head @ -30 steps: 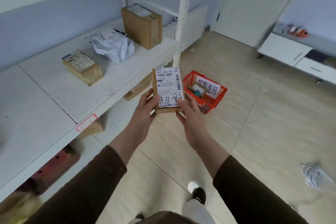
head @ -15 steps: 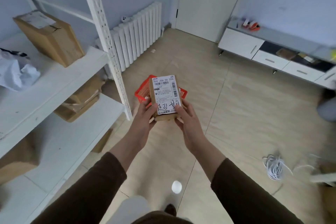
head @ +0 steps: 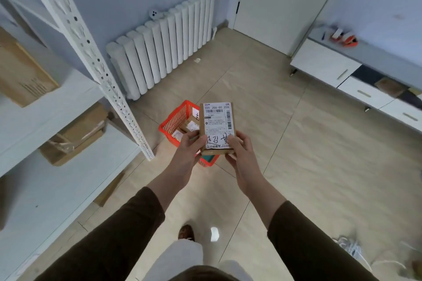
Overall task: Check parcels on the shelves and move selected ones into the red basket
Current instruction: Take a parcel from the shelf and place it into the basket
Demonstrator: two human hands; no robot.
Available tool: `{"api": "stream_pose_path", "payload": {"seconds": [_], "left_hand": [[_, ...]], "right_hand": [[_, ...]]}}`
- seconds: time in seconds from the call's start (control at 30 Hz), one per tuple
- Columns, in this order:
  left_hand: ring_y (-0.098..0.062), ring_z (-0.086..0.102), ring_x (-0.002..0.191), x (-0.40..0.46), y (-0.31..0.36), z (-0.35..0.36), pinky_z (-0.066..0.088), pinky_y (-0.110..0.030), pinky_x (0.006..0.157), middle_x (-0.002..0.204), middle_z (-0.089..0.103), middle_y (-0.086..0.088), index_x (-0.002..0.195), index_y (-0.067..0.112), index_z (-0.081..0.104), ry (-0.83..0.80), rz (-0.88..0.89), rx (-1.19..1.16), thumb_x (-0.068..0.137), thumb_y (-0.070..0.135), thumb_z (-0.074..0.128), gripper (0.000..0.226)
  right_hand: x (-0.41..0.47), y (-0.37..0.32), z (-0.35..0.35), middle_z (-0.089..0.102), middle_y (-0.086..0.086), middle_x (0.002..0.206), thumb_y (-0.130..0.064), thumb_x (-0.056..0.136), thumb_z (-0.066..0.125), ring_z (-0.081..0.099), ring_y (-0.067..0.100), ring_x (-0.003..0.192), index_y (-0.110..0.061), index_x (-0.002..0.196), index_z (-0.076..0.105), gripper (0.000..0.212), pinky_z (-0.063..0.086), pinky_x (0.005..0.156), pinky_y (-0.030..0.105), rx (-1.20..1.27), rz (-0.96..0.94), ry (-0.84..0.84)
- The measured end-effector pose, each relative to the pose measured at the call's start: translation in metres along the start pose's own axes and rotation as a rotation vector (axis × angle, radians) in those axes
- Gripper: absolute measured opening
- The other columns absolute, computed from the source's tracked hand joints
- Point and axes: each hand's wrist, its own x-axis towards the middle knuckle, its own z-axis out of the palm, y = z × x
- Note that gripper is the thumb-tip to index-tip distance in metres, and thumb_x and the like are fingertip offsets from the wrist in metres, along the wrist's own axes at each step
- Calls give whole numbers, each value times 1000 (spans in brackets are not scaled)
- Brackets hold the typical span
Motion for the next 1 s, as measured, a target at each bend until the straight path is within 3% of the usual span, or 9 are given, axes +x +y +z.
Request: {"api": "stream_pose_path", "payload": {"seconds": [0.17,0.3,0.43,0.53,0.63,0.73,0.8,0.9,1.0], "left_hand": [[-5,77,99,69,13,32,58,-27,90,122,77,3,136,18,52,47,-34,-32,101,24,67,39],[-19,72,115,123,4,48,53,-41,109,124,75,1,130,21,53,144,-55,-67,99,25,70,36],[-20,70,118,176,-18,70,56,-36,102,130,72,-2,141,14,48,271,-79,-148,95,23,75,55],[-20,71,117,217,-44,92,57,-38,103,132,71,-2,139,15,50,365,-106,-207,95,20,75,50],[-16,70,114,259,-72,108,57,-37,100,134,69,-1,136,18,51,460,-111,-259,96,20,73,46],[-10,70,106,300,-101,116,57,-24,79,129,69,2,136,18,50,542,-119,-308,98,21,71,44],[-10,71,104,329,-125,115,57,-21,74,130,68,1,139,17,48,579,-132,-325,98,21,71,47],[-13,72,104,372,-169,103,60,-20,69,131,70,-3,141,15,47,599,-165,-368,99,19,70,48],[-15,71,101,416,-217,85,60,-25,72,128,69,-4,141,15,46,607,-204,-396,99,19,70,49]], "right_hand": [[81,-26,-19,71,13,130,-25,105,59,75,6,89,-12,138,49,37,59,69,18,-36,43,-13],[151,-34,-35,73,15,126,-22,104,60,77,11,91,-11,136,49,36,60,69,19,-89,114,-93],[227,-37,-60,72,12,126,-22,103,62,73,15,102,-15,137,50,37,58,68,16,-212,203,-214],[286,-35,-80,73,6,122,-24,103,59,71,15,108,-23,132,54,29,57,71,17,-344,250,-328],[344,-25,-95,72,5,123,-29,105,56,67,19,115,-26,130,55,25,56,93,31,-482,265,-439],[398,-4,-100,70,5,123,-35,106,54,65,21,113,-26,127,52,23,51,105,41,-575,286,-496],[430,18,-103,71,3,119,-40,106,54,67,21,110,-28,119,54,18,53,98,37,-620,300,-510],[473,62,-109,72,-5,107,-43,107,50,70,11,95,-34,107,55,10,54,74,25,-709,256,-536],[517,114,-114,74,0,116,-50,107,46,74,19,100,-28,123,56,29,61,82,36,-839,220,-571]]}}
